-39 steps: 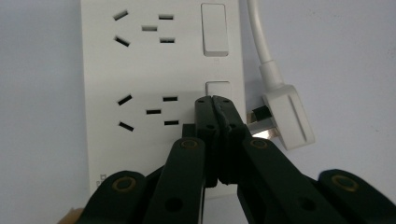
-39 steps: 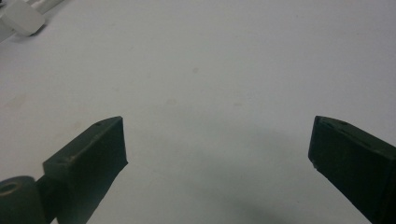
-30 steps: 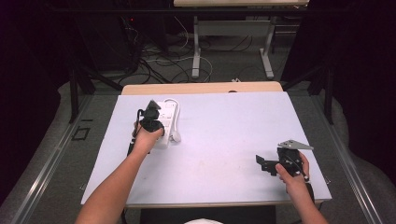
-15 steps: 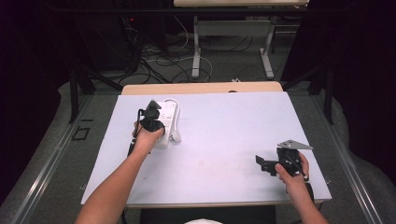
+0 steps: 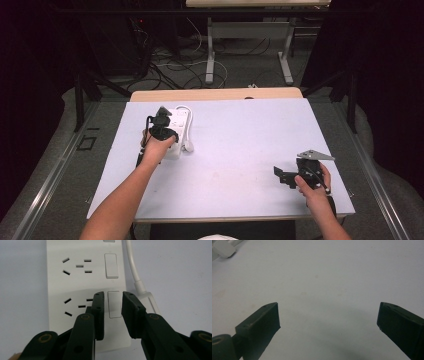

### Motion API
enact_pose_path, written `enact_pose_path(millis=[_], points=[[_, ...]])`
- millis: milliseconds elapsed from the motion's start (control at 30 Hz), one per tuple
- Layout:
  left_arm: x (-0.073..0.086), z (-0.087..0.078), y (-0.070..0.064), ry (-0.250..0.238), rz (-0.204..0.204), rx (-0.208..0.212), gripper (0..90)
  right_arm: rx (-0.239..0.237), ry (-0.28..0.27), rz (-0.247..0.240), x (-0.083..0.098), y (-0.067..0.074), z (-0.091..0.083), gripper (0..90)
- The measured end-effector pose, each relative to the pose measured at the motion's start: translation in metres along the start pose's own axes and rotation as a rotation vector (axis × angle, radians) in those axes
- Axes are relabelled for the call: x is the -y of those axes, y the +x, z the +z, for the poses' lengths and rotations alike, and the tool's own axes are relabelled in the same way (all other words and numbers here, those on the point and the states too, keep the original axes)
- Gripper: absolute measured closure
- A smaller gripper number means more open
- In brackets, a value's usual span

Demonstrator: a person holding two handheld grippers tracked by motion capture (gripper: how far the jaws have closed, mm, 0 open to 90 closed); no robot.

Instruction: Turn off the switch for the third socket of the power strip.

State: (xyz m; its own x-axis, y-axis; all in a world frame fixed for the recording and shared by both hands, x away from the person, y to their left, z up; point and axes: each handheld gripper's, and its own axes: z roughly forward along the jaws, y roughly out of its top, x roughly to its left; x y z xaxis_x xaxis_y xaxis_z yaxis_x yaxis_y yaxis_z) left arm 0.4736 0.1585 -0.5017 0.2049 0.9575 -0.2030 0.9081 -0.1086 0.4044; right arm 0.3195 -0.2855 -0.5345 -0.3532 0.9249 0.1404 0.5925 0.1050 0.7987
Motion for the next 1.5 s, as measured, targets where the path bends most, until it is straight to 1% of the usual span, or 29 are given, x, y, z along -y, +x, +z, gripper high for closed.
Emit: enact_pose_path(millis=[133,167,200,233,267,533,600,633,700,733,767,800,867,900,967,1000,1033,1067,1100,1200,1233,1300,1367,1400,1467,1500], points=[[0.0,-0.002,0.0,-0.019,0.0,-0.007,67.2,-0.001,-0.001,-0.002,0.0,0.0,0.0,4.0],[0.0,-0.003,0.0,-0.019,0.008,-0.007,65.2,-0.001,0.0,-0.001,0.0,0.0,0.0,4.1],[0.0,-0.003,0.0,-0.024,0.004,-0.004,64.0,-0.001,0.0,0.0,0.0,0.0,0.0,4.1],[0.0,-0.004,0.0,-0.025,0.01,-0.007,62.9,-0.001,0.001,-0.001,0.0,-0.001,0.0,4.1],[0.0,-0.004,0.0,-0.037,0.007,-0.008,61.8,-0.001,0.001,-0.001,0.0,-0.001,0.001,4.1],[0.0,-0.008,0.0,-0.076,0.03,-0.013,55.0,-0.002,0.002,-0.004,0.001,-0.001,0.001,4.3],[0.001,-0.009,-0.001,-0.088,0.04,-0.012,51.4,-0.003,0.005,-0.002,0.001,-0.001,0.001,4.3],[0.001,-0.01,-0.001,-0.093,0.044,-0.012,51.4,-0.003,0.005,-0.002,0.001,-0.001,0.001,4.3],[0.001,-0.01,-0.002,-0.109,0.052,-0.011,46.1,-0.005,0.006,0.001,0.001,0.0,0.001,4.4],[0.001,-0.01,-0.002,-0.119,0.061,-0.007,43.8,-0.005,0.007,0.001,0.001,0.0,0.001,4.4],[0.001,-0.01,-0.003,-0.128,0.074,-0.01,43.8,-0.005,0.007,0.001,0.001,0.0,0.001,4.4],[0.001,-0.011,-0.004,-0.13,0.082,-0.015,42.8,-0.005,0.007,0.001,0.001,0.0,0.001,4.4],[0.001,-0.012,-0.005,-0.148,0.106,-0.028,39.5,-0.005,0.007,0.001,0.001,0.0,0.001,4.4],[0.002,-0.012,-0.006,-0.157,0.112,-0.036,39.5,-0.005,0.007,0.001,0.001,0.0,0.001,4.4],[0.002,-0.012,-0.008,-0.169,0.137,-0.044,38.2,-0.005,0.007,0.001,0.001,0.0,0.001,4.4],[0.002,-0.012,-0.009,-0.181,0.134,-0.055,37.5,-0.004,0.007,0.001,0.001,0.0,0.001,4.4],[0.002,-0.012,-0.009,-0.18,0.158,-0.059,36.5,-0.004,0.007,0.001,0.001,-0.001,0.001,4.4],[0.002,-0.012,-0.009,-0.185,0.167,-0.063,34.8,-0.003,0.007,0.004,0.001,0.0,0.001,4.4],[0.002,-0.011,-0.009,-0.2,0.176,-0.054,34.8,-0.003,0.007,0.004,0.001,0.0,0.001,4.4],[0.002,-0.012,-0.009,-0.224,0.217,-0.06,31.9,-0.004,0.008,0.0,0.001,-0.001,0.001,4.5],[0.002,-0.013,-0.009,-0.229,0.218,-0.061,31.9,-0.004,0.008,0.0,0.001,-0.001,0.001,4.5],[0.002,-0.013,-0.009,-0.25,0.244,-0.05,29.3,-0.004,0.008,0.0,0.001,-0.001,0.001,4.5],[0.002,-0.013,-0.009,-0.275,0.264,-0.049,28.2,-0.003,0.007,-0.001,0.001,-0.001,0.001,4.5],[0.002,-0.013,-0.009,-0.278,0.282,-0.052,28.0,0.0,0.004,-0.001,0.001,0.0,0.002,4.5],[0.002,-0.013,-0.009,-0.282,0.291,-0.061,27.6,0.003,0.003,-0.003,0.001,0.0,0.002,4.5],[0.003,-0.014,-0.009,-0.273,0.289,-0.066,27.4,0.003,0.003,-0.003,0.001,0.0,0.002,4.5]])
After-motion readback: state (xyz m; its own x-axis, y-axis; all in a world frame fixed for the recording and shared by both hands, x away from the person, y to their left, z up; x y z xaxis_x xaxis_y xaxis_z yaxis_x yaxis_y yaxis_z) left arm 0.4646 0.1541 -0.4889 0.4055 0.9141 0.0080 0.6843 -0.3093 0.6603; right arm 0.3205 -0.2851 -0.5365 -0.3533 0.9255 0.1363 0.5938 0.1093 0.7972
